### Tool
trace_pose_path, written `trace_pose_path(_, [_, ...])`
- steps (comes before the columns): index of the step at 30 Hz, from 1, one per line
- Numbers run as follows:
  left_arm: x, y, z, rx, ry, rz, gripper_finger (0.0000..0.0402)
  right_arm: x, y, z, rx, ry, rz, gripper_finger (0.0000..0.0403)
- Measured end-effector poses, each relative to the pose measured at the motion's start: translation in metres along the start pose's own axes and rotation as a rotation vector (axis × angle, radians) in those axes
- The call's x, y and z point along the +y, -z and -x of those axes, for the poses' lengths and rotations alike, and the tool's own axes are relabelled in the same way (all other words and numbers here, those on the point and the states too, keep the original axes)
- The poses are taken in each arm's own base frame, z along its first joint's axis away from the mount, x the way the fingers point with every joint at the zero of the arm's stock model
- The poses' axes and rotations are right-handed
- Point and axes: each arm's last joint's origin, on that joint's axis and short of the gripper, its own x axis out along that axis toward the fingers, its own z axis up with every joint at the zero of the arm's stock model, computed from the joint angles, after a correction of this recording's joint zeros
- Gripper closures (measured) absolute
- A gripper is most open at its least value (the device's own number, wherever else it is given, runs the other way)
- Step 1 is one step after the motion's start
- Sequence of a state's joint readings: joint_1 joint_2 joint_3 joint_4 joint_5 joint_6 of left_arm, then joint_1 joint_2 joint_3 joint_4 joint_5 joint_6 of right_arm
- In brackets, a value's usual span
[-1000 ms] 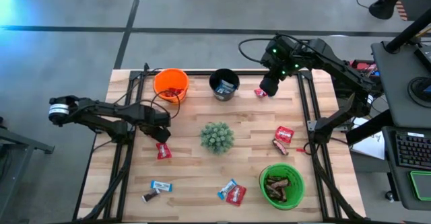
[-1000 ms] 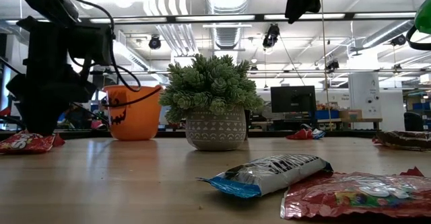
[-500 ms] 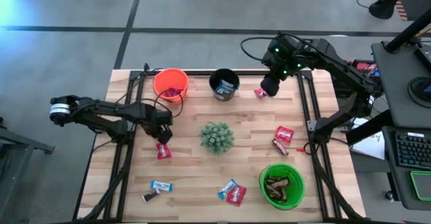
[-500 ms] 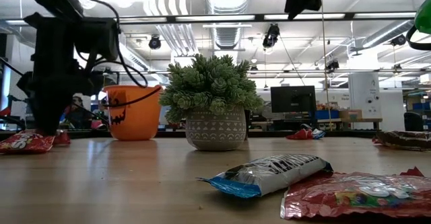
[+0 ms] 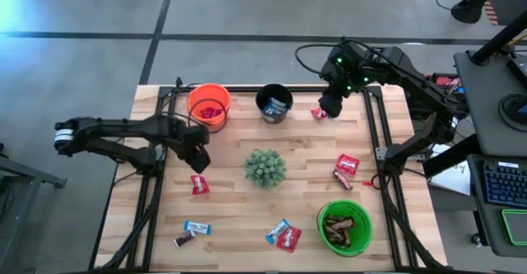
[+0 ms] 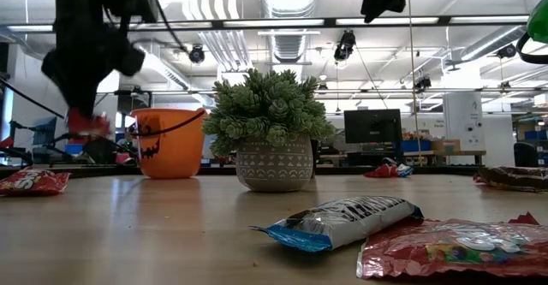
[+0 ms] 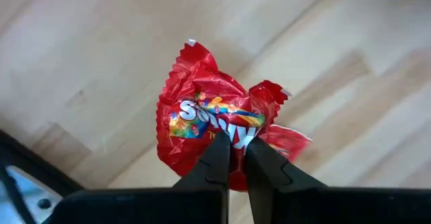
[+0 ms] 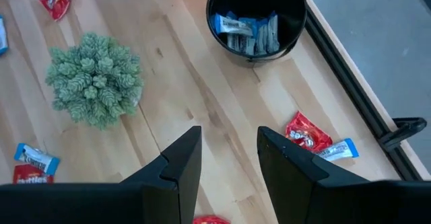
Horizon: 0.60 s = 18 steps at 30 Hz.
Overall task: Organize candy in baskets
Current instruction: Put the red candy into the orange bucket
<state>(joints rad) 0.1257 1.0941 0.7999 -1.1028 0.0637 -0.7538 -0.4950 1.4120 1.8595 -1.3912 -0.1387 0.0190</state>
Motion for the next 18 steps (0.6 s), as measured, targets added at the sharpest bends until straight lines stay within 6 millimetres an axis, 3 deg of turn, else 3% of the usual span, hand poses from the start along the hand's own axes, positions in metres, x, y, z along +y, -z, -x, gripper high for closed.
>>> trace_pose_path(9, [-0.004, -0.004, 0.057, -0.246, 0.041, -0.097, 0.0401, 0.001, -0.012, 0.001, -0.126, -0.024, -0.015, 0.0268])
trace_pose_path(18, [-0.007, -0.009, 0.079, -0.392, 0.02, -0.192, 0.0401, 0.005, -0.029, -0.003, -0.277, -0.205, -0.047, 0.0268])
